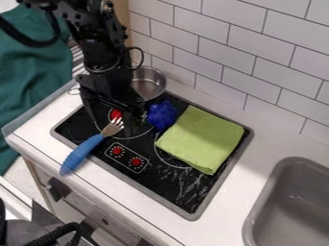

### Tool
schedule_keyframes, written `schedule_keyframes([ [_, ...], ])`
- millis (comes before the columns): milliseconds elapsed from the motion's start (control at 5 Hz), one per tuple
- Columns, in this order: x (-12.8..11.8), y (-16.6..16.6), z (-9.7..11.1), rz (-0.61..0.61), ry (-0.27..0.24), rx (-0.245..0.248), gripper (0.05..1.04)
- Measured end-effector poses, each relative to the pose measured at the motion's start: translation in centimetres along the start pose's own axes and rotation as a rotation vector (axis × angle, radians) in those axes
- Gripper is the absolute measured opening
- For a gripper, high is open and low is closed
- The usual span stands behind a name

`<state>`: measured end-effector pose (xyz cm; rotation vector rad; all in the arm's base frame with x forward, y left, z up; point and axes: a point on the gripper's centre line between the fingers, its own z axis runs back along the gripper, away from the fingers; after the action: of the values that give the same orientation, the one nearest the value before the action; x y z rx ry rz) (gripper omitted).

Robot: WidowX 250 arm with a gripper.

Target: Put the green cloth below the right burner

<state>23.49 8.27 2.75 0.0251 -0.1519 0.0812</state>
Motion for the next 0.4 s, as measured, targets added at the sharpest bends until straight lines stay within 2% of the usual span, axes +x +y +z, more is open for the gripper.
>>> schedule_keyframes([
  [200, -0.5, -0.2, -0.6, 0.012, 0.022, -0.011, 1.007],
  [400, 1.4, -2.9, -1.2, 0.024, -0.063, -0.045, 1.007],
])
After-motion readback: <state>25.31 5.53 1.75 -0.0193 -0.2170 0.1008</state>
